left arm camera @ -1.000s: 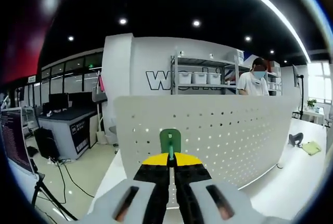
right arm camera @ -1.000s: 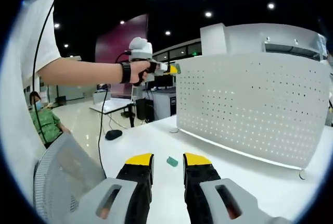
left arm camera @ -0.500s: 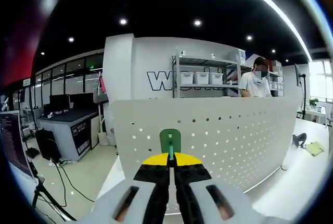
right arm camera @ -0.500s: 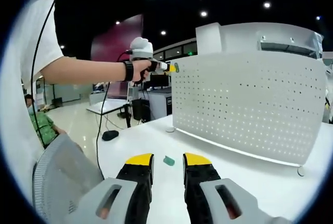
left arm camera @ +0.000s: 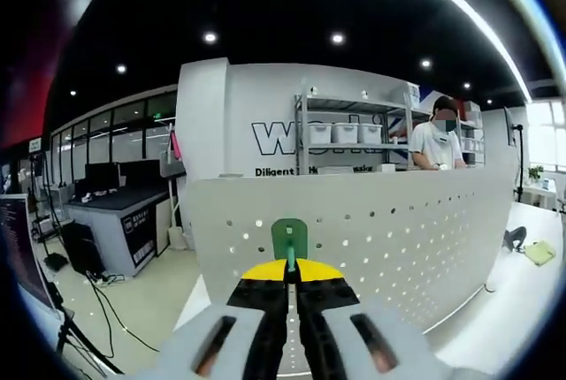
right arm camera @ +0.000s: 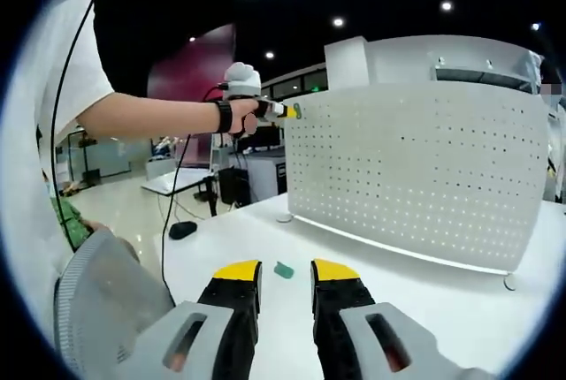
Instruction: Insert the hook assembly into the mounting plate slot until the hook locks in place.
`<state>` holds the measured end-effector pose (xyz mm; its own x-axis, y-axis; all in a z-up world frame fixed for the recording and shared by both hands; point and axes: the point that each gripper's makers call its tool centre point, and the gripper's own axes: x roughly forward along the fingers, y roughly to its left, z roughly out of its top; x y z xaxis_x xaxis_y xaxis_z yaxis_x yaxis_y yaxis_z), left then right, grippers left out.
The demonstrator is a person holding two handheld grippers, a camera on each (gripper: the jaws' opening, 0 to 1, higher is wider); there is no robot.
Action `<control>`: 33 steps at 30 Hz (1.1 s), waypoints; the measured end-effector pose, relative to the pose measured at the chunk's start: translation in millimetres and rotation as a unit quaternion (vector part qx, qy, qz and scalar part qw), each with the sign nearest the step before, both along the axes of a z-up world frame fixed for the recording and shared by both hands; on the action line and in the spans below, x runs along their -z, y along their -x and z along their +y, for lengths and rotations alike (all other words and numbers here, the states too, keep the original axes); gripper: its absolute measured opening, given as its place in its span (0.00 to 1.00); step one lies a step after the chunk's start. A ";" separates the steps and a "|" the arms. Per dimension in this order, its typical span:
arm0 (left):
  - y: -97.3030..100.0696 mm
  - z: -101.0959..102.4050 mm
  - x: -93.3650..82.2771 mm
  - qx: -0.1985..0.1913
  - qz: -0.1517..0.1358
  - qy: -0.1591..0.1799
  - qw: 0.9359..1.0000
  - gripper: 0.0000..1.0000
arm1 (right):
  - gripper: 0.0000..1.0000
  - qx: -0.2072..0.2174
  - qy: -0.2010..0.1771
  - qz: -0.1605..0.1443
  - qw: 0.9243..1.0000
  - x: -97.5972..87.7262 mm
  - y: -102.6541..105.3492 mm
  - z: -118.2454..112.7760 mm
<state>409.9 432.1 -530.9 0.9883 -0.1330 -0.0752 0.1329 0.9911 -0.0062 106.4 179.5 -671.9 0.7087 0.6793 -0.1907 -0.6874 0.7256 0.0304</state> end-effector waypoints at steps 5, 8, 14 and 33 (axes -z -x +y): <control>-7.1 -4.2 1.4 0.003 0.004 0.001 1.000 0.02 | 0.22 0.009 -0.001 0.000 1.000 -1.9 -1.1 -5.4; -11.2 -4.2 1.6 0.003 0.007 0.004 1.000 0.02 | 0.22 0.013 0.001 -0.001 1.000 -2.0 -1.1 -7.8; -15.0 -4.2 2.9 0.001 0.014 0.002 1.000 0.02 | 0.22 0.018 0.001 0.003 1.000 -1.2 -1.2 -9.5; -20.4 -4.4 3.8 -0.017 0.078 -0.048 0.996 0.02 | 0.21 0.005 0.008 0.006 1.000 -0.7 -2.9 -0.4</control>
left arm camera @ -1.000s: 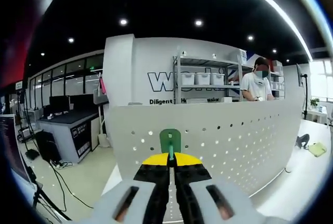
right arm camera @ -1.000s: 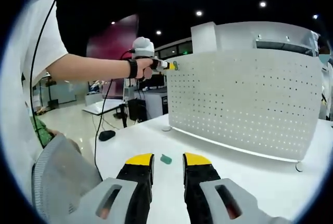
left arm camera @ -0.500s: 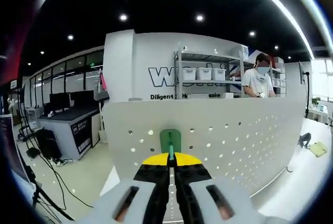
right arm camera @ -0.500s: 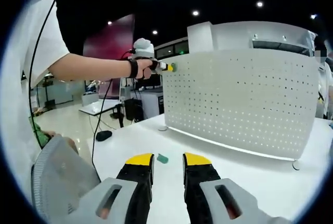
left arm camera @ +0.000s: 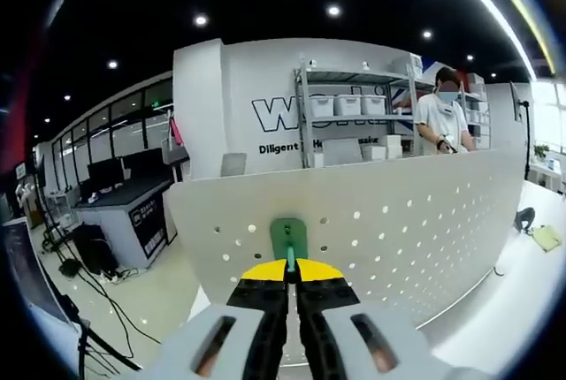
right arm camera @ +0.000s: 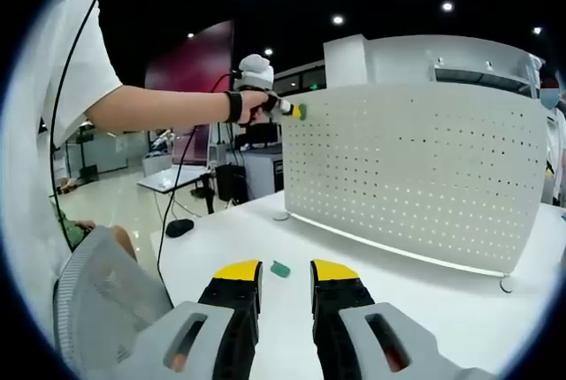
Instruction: Insert the hook assembly into the mounting plate slot until the hook locks in place.
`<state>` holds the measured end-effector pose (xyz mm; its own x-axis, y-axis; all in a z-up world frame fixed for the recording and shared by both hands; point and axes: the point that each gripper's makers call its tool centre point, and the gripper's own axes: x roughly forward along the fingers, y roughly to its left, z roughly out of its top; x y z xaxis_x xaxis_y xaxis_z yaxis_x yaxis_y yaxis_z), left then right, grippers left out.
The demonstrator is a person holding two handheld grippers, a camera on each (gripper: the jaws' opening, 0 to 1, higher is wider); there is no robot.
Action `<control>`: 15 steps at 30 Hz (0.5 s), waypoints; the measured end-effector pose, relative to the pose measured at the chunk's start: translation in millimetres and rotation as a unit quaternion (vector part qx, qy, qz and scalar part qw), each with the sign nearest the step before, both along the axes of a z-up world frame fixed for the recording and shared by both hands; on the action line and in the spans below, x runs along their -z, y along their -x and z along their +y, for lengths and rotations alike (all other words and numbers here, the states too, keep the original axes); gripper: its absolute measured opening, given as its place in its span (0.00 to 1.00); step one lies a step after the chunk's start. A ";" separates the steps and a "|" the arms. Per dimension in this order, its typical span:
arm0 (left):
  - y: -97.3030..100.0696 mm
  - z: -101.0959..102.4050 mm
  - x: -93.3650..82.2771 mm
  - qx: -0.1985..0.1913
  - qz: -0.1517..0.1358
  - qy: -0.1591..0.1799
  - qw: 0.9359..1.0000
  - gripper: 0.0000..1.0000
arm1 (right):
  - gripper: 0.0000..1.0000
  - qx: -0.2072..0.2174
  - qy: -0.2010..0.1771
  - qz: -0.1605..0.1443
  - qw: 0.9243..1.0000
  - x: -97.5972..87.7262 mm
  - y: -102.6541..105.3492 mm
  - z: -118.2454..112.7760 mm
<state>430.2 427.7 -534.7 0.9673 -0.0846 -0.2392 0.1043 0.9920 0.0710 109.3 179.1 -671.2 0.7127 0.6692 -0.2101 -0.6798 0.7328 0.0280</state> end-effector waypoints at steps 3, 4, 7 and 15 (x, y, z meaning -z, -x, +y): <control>-3.8 -1.6 2.7 0.004 0.008 -0.002 1.000 0.02 | 0.21 -0.001 0.001 -0.001 1.000 -0.4 -0.1 1.1; -3.4 -1.0 3.0 0.000 0.006 0.000 1.000 0.02 | 0.21 -0.001 0.001 -0.001 1.000 -0.5 0.1 1.3; -2.1 -2.1 5.4 -0.001 0.008 0.004 1.000 0.03 | 0.21 0.001 -0.001 -0.003 1.000 -1.5 0.5 1.2; -1.0 -4.0 5.4 0.013 -0.002 -0.013 1.000 0.04 | 0.21 0.005 -0.001 -0.002 1.000 -0.5 1.0 -0.1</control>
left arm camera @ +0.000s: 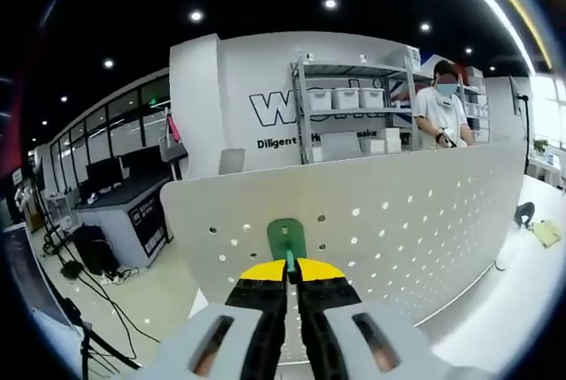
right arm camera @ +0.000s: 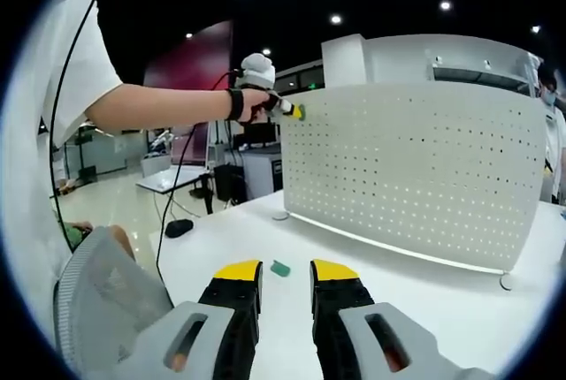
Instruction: Insert the hook assembly into the mounting plate slot until the hook locks in place.
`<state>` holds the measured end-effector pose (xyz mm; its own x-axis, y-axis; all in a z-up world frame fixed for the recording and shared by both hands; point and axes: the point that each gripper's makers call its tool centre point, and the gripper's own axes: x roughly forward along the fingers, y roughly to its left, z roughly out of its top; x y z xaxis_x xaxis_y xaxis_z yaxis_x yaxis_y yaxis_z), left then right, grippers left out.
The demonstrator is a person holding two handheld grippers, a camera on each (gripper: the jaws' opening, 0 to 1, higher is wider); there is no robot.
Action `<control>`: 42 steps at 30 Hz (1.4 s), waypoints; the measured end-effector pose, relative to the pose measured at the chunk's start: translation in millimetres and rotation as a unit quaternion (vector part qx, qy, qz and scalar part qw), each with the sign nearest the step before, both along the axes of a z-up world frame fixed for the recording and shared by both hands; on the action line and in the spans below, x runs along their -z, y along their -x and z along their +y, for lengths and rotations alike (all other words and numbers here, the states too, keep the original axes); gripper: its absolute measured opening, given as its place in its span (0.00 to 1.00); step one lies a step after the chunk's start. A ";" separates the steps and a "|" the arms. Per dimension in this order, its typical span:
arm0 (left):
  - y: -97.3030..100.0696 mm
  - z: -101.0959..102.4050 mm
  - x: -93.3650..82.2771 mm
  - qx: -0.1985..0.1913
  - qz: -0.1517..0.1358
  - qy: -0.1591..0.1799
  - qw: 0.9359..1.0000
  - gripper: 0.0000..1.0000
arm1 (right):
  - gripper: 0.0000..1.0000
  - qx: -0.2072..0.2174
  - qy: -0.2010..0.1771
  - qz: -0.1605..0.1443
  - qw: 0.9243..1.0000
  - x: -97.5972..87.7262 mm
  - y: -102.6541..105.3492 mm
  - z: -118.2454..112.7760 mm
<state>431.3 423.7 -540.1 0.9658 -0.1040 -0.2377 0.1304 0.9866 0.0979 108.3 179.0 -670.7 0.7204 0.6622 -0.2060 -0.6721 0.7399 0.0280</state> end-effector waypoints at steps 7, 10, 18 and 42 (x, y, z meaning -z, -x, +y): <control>6.3 -2.5 0.4 0.014 -0.013 -0.012 1.000 0.10 | 0.21 -0.004 0.006 -0.001 1.000 -3.4 -0.6 1.2; 11.9 -1.8 -0.1 0.019 -0.016 -0.014 1.000 0.13 | 0.21 -0.008 0.008 -0.003 1.000 -5.8 0.0 2.6; 29.6 -2.9 -3.0 0.040 -0.025 -0.017 0.999 0.18 | 0.21 -0.015 0.017 -0.007 1.000 -8.9 5.8 10.7; 93.5 -20.2 41.5 0.125 0.021 0.022 0.992 0.22 | 0.21 -0.014 0.032 -0.017 0.999 -13.2 8.1 42.2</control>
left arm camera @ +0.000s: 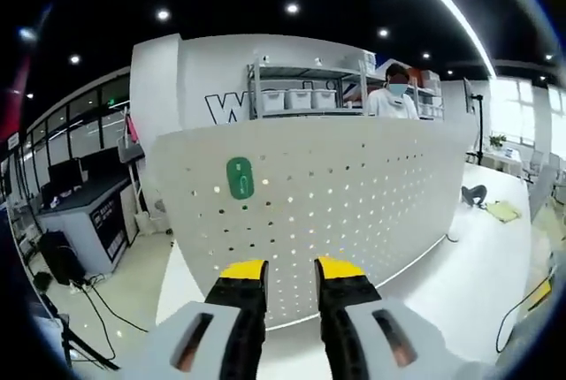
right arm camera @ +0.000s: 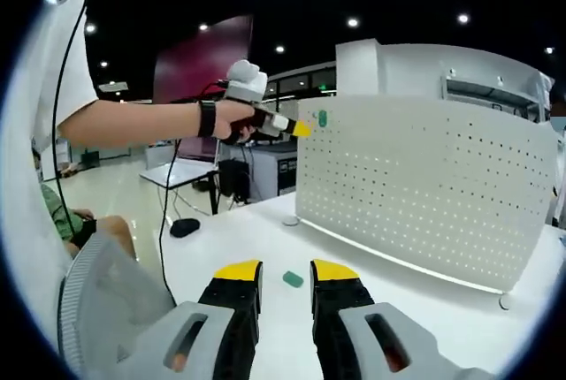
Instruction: Insert the hook assembly into the mounting plate slot until the hook locks in place.
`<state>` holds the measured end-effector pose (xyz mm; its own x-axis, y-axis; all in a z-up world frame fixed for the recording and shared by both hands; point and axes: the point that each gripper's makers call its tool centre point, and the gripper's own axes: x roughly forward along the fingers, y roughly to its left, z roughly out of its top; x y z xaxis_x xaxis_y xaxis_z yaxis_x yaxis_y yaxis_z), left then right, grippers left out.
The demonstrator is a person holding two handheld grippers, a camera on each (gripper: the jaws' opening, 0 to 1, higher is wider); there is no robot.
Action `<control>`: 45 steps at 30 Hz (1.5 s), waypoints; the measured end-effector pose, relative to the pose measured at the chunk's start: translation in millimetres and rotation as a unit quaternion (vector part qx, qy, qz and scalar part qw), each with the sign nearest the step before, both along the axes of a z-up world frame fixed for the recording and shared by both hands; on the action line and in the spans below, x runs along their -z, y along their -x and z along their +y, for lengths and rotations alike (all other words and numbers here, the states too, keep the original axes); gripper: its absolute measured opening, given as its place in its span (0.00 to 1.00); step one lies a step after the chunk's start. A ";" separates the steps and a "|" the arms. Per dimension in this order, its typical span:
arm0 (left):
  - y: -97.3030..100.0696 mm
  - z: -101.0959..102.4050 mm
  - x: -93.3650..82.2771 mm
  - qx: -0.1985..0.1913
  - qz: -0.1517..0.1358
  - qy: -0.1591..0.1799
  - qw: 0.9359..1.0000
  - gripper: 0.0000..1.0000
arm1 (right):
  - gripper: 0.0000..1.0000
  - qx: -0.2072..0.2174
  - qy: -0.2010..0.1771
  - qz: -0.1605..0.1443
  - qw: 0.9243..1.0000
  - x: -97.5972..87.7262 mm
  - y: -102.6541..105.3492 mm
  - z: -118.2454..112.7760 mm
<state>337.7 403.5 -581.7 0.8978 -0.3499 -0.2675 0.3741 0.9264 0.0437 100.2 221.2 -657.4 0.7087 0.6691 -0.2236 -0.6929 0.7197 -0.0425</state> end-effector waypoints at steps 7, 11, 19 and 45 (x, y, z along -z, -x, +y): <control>19.6 -18.0 23.3 0.044 0.027 0.001 0.999 0.24 | 0.21 0.008 -0.001 -0.001 1.000 -1.0 -0.6 3.1; 33.5 -32.5 41.2 0.075 0.047 -0.006 0.996 0.24 | 0.21 0.013 -0.002 -0.001 1.000 -0.5 -0.8 5.0; 63.5 -61.7 76.0 0.137 0.089 -0.030 0.986 0.23 | 0.21 0.011 -0.003 -0.001 1.000 0.8 3.2 5.1; 125.0 -101.4 179.5 0.268 0.212 -0.155 0.927 0.26 | 0.20 0.025 -0.012 0.007 1.000 9.2 11.5 -20.8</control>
